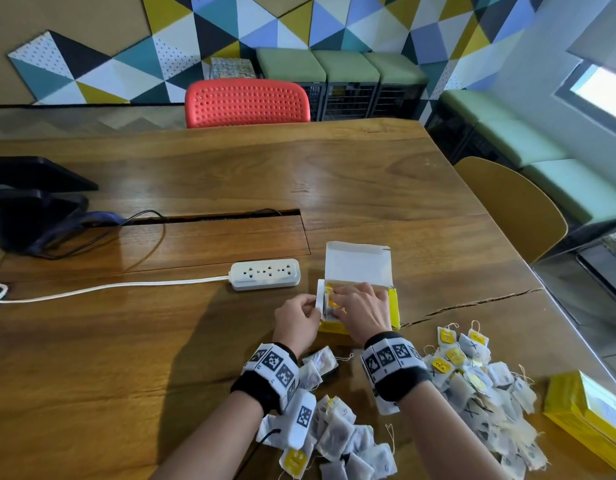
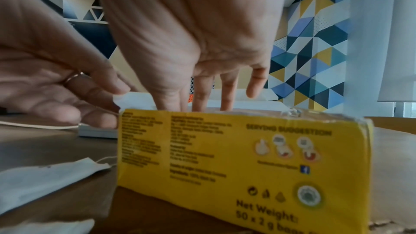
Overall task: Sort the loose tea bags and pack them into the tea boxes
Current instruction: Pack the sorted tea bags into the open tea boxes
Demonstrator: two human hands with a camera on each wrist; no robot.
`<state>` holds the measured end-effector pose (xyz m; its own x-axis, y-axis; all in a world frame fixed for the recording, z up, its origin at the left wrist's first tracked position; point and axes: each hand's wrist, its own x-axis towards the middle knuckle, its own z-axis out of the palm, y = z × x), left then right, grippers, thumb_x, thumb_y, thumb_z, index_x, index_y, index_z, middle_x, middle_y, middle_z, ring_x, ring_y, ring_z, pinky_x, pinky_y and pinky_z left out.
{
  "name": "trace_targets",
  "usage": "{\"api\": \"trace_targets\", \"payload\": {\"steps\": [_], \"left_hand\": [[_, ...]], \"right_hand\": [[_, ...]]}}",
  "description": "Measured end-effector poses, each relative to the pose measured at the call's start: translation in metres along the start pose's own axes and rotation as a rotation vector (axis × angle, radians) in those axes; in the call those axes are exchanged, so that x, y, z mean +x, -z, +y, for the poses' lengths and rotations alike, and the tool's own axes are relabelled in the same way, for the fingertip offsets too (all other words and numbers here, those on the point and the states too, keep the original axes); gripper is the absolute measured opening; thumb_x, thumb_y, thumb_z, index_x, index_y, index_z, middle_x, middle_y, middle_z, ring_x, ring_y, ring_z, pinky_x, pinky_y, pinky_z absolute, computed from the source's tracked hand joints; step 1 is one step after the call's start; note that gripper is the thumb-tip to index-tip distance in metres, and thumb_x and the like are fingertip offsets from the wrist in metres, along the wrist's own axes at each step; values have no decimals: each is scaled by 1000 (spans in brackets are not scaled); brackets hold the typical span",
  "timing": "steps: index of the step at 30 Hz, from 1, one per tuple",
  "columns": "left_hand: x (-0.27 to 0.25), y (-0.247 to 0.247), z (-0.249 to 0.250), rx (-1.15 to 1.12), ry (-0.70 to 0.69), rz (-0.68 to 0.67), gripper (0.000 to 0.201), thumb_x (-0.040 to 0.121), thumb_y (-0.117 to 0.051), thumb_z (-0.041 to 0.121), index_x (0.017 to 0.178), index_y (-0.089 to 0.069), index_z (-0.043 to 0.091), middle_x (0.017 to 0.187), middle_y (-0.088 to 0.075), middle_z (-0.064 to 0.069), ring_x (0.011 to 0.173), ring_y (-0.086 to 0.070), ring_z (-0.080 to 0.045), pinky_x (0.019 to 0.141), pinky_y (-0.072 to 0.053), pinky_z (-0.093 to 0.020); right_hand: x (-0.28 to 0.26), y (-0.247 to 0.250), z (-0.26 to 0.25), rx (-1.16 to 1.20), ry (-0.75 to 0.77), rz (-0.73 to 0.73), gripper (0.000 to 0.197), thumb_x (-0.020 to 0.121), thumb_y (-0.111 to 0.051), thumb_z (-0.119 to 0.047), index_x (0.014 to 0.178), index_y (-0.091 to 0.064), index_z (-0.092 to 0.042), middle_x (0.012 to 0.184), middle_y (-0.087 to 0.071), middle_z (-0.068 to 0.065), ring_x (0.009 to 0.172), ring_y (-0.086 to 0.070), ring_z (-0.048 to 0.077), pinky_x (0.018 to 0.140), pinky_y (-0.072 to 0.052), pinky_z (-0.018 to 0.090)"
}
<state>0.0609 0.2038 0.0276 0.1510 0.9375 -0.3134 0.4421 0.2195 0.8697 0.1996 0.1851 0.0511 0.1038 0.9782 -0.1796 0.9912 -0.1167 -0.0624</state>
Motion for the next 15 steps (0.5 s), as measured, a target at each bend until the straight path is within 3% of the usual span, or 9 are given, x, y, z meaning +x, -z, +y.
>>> {"api": "trace_targets", "payload": {"steps": [4, 9, 12, 15], "left_hand": [[0, 0, -1, -11, -1, 6, 27, 89, -60, 16, 115, -66, 17, 95, -73, 0, 84, -69, -14, 78, -59, -37], [-1, 10, -4, 1, -20, -9, 23, 90, -60, 17, 112, -67, 18, 91, -73, 3, 84, -69, -10, 82, -57, -30], [-5, 19, -8, 56, -43, -26, 23, 91, -61, 21, 113, -66, 18, 100, -71, 3, 94, -65, -10, 81, -49, -20], [-17, 26, -16, 199, -50, -96, 22, 90, -60, 21, 110, -67, 20, 96, -65, 8, 87, -60, -6, 69, -43, -10]], "right_hand": [[1, 0, -3, -60, 2, 34, 28, 94, -52, -42, 118, -63, -35, 135, -52, -8, 124, -39, 21, 97, -30, 44], [-1, -5, -2, 5, 23, 47, 31, 93, -52, -43, 123, -60, -38, 135, -47, -4, 125, -38, 21, 98, -32, 45], [-6, -4, 1, 144, -14, 112, 32, 92, -55, -40, 123, -60, -34, 131, -48, -4, 122, -42, 20, 97, -33, 43], [-19, -10, 1, 409, -73, 288, 32, 89, -62, -25, 120, -63, -21, 116, -56, 2, 108, -53, 22, 89, -44, 41]]}}
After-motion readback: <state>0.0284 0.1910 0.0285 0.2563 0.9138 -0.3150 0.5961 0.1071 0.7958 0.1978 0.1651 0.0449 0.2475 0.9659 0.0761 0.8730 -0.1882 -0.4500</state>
